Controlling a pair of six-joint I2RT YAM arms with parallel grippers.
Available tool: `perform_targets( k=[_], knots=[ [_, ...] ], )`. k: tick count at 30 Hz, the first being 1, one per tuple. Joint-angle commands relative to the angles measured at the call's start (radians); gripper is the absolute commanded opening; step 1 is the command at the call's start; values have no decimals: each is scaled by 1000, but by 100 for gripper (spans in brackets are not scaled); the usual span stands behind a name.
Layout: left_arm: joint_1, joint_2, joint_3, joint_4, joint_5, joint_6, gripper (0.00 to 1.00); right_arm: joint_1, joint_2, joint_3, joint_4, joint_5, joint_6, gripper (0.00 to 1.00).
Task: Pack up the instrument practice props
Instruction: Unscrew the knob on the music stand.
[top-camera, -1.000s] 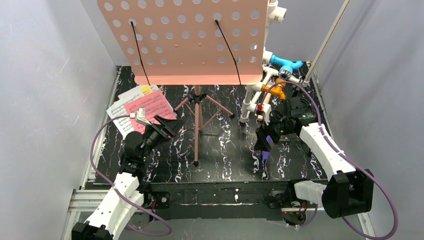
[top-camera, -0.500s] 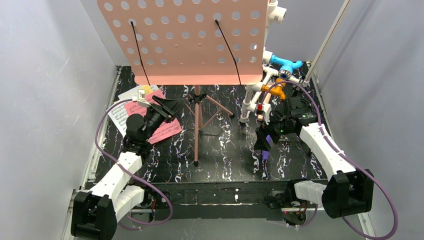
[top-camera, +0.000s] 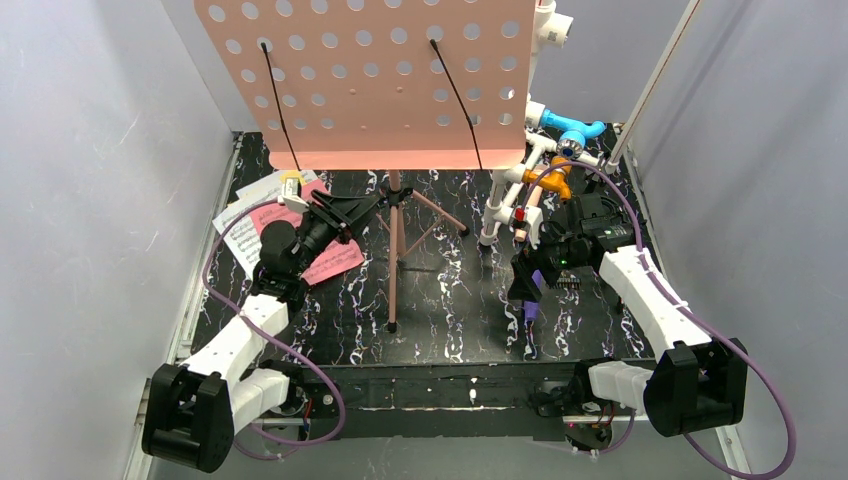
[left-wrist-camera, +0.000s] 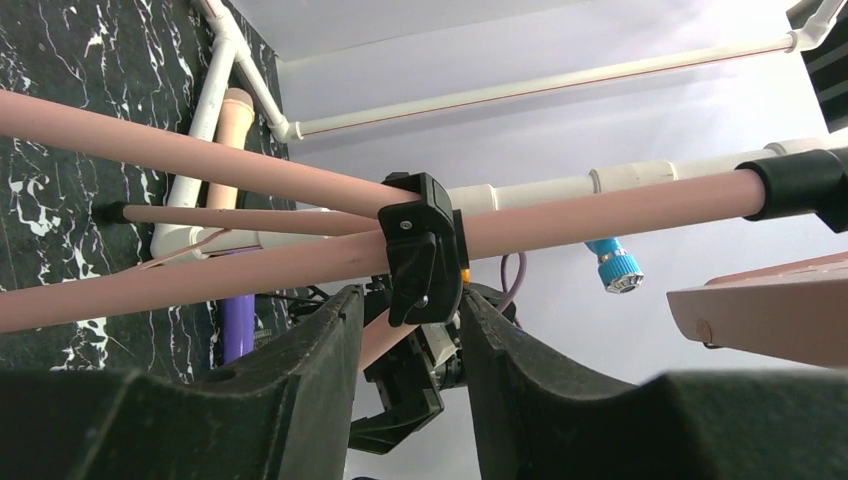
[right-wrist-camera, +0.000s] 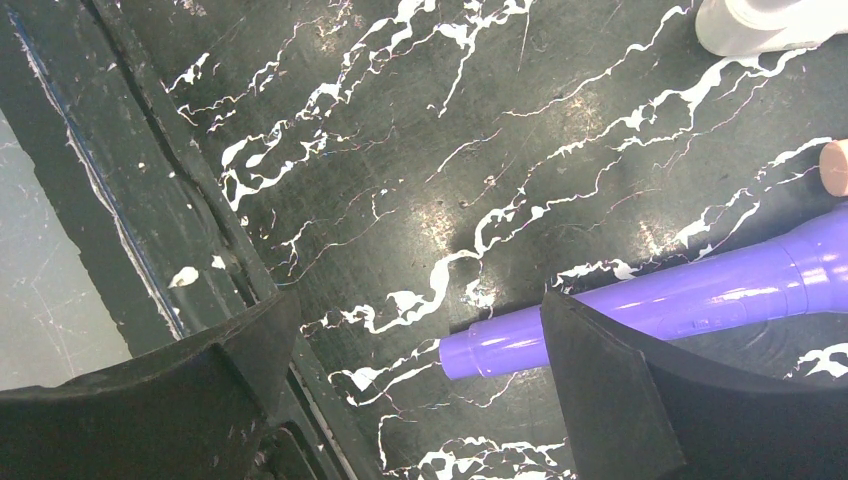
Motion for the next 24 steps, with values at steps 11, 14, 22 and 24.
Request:
perform_targets(
  k=[11,14,22,24],
  knots=[
    [-45,41,100,-88,-26,-58,19,6,-16,18,16,-1,2,100],
    [-53,37,105,-123,-55,-115,3,6,-17,18,16,-1,2,100],
    [-91,-28,141,-417,-154,-389,0,6,-19,18,16,0,2,100],
    [-98,-48,151,-468,-170,-414,0,6,-21,18,15,0,1,100]
  ],
)
